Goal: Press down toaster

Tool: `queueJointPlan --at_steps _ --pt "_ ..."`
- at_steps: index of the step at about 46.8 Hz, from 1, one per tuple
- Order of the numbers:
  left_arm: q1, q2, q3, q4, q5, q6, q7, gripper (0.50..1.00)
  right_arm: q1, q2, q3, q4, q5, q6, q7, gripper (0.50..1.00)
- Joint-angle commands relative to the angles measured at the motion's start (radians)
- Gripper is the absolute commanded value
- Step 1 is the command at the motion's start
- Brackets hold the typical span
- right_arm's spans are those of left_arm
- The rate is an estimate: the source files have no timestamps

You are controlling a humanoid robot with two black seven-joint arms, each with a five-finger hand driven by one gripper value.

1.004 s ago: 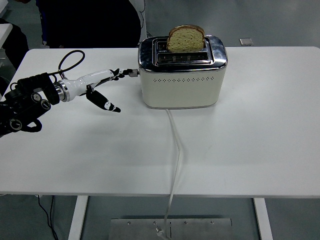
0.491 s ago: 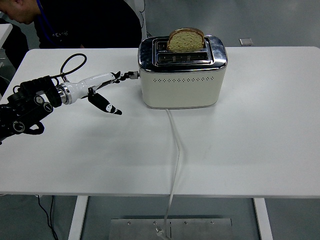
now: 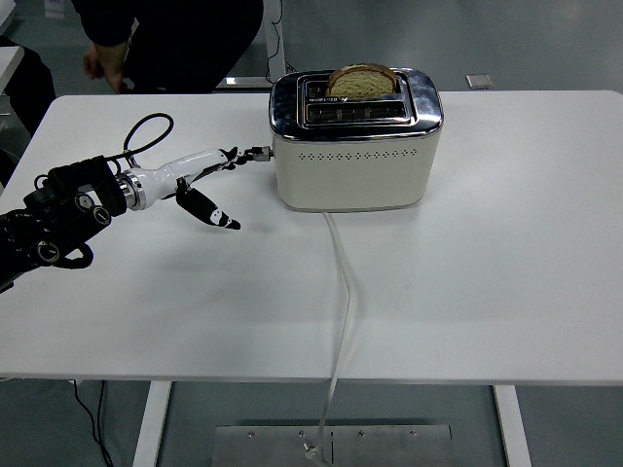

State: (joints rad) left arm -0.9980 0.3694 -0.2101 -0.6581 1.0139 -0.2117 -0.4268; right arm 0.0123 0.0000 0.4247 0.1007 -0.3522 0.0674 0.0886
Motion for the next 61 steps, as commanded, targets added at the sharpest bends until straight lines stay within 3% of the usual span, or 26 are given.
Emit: queueJointPlan --at_steps 1,61 --pt "0.001 -0.001 0.002 0.000 0.000 0.000 0.000 1.000 0.000 0.000 -0.001 -0.001 0.001 0.002 0.000 1.000" --pt "0.048 -0.037 0.000 0.048 -0.006 0.005 0.000 1.000 0.000 0.000 0.000 0.001 0.001 0.000 0.000 1.000"
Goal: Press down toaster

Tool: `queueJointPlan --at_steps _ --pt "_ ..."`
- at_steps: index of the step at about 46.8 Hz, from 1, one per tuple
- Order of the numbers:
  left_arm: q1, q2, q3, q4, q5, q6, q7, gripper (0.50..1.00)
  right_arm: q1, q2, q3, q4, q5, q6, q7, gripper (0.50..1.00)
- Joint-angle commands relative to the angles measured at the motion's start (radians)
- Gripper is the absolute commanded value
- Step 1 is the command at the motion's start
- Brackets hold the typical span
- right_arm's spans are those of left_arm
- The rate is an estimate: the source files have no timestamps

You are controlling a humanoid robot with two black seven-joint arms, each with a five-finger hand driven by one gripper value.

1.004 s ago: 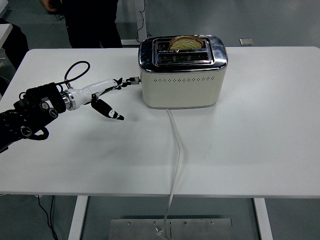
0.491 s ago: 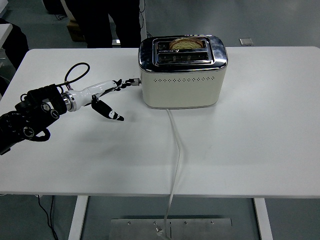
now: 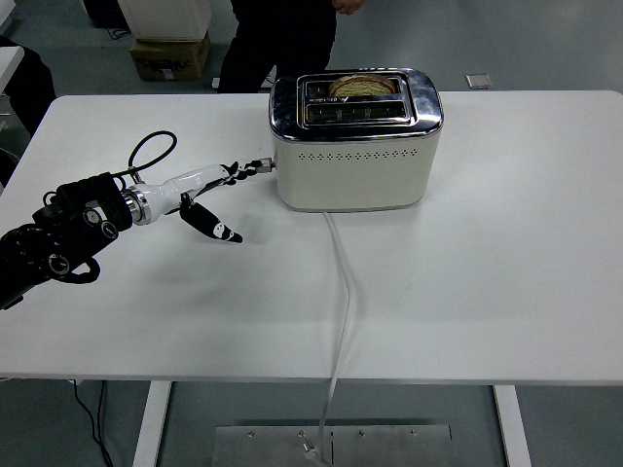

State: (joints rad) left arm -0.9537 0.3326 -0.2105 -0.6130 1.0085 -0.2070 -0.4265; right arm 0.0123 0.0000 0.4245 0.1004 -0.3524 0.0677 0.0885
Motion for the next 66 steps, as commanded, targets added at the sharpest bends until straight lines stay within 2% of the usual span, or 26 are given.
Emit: queueJointPlan --at_steps 1,34,47,60,66 --pt "0.009 0.000 0.000 0.002 -0.002 0.000 0.000 1.000 0.000 0.000 0.000 0.001 0.001 0.000 0.000 1.000" --pt "0.018 0.016 -0.003 0.002 -0.105 0.001 -0.001 1.000 0.000 0.000 0.000 0.001 0.001 0.000 0.000 1.000" --pt "0.018 0.042 -0.007 0.002 -0.241 0.001 -0.001 1.000 0.000 0.000 0.000 0.001 0.000 0.001 0.000 1.000" --pt "0.000 0.072 -0.007 0.001 -0.501 0.001 -0.003 1.000 0.000 0.000 0.000 0.001 0.001 0.000 0.000 1.000" --pt "-0.023 0.072 -0.006 0.001 -0.559 0.003 -0.003 1.000 0.000 0.000 0.000 0.001 0.001 0.000 0.000 1.000"
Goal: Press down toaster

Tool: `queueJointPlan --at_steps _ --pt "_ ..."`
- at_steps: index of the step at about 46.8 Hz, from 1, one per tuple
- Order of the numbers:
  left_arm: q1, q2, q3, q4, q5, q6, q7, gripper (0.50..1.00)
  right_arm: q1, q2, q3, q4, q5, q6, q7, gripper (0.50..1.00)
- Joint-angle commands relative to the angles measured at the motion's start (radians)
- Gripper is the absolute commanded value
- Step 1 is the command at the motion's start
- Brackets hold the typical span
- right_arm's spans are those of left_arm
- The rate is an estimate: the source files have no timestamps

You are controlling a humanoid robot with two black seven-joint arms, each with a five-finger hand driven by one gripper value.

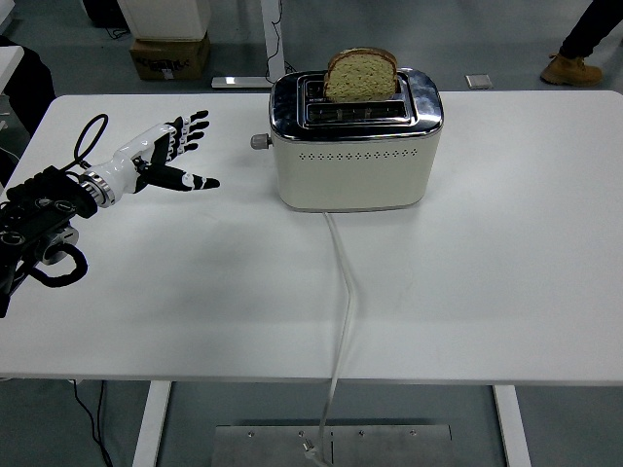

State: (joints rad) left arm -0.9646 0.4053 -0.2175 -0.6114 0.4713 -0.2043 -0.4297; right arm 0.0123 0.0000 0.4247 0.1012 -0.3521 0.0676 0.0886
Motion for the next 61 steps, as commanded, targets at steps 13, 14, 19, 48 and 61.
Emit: queueJointPlan --at_steps 13,14,19,48,61 --pt "-0.023 -0.008 -0.005 -0.001 -0.151 -0.001 -0.004 1.000 0.000 0.000 0.000 0.000 -0.001 0.001 0.000 1.000" --pt "-0.022 -0.008 -0.006 -0.001 -0.160 -0.001 -0.004 1.000 0.000 0.000 0.000 0.000 -0.001 0.001 0.000 1.000" --pt "-0.022 -0.014 -0.008 -0.001 -0.209 0.000 -0.006 1.000 0.000 0.000 0.000 -0.002 -0.001 0.000 0.000 1.000" --pt "0.009 -0.019 -0.135 -0.001 -0.473 0.003 -0.006 1.000 0.000 0.000 -0.001 0.000 0.001 0.000 -0.001 1.000" --pt "0.053 -0.022 -0.235 0.001 -0.531 0.003 -0.007 1.000 0.001 0.000 -0.001 0.000 -0.001 0.001 0.000 0.998"
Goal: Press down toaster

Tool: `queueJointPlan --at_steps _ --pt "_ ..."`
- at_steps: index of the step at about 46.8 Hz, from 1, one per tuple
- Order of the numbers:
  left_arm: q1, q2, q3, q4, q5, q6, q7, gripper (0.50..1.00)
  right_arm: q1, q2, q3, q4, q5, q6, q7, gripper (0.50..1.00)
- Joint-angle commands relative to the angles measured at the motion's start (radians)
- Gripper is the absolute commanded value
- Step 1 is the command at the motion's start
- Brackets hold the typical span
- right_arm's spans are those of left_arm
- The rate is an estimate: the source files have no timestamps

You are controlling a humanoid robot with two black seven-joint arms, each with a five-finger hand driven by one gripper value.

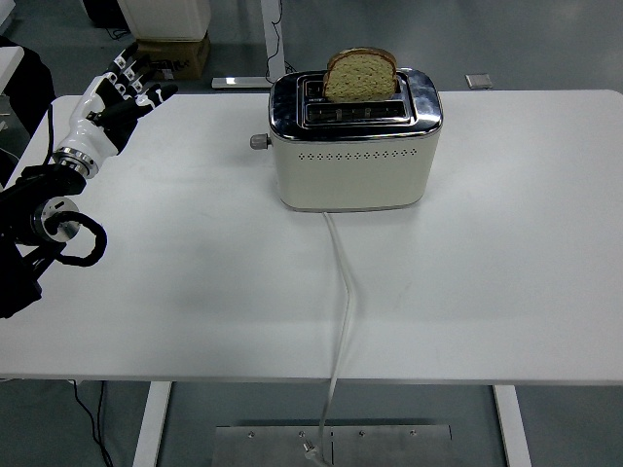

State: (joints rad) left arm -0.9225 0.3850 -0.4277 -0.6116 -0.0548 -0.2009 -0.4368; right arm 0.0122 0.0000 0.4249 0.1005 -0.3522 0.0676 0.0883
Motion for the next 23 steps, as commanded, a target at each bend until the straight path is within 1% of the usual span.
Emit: queueJointPlan --at_steps 1,6,16,23 --pt "0.016 -0.005 -0.034 0.001 -0.005 0.000 0.000 1.000 0.002 0.000 -0.002 0.001 -0.001 0.001 0.001 1.000" --pt "0.030 -0.032 -0.082 0.022 -0.003 0.000 0.000 1.000 0.002 0.000 0.000 0.001 0.001 0.001 0.001 1.000" --pt "0.056 -0.075 -0.132 0.049 -0.019 0.001 0.000 1.000 0.002 0.000 0.000 0.001 0.001 0.001 -0.001 0.998" --pt "0.065 -0.107 -0.161 0.104 -0.036 0.001 0.000 1.000 0.002 0.000 0.000 0.001 0.001 0.001 -0.001 0.998"
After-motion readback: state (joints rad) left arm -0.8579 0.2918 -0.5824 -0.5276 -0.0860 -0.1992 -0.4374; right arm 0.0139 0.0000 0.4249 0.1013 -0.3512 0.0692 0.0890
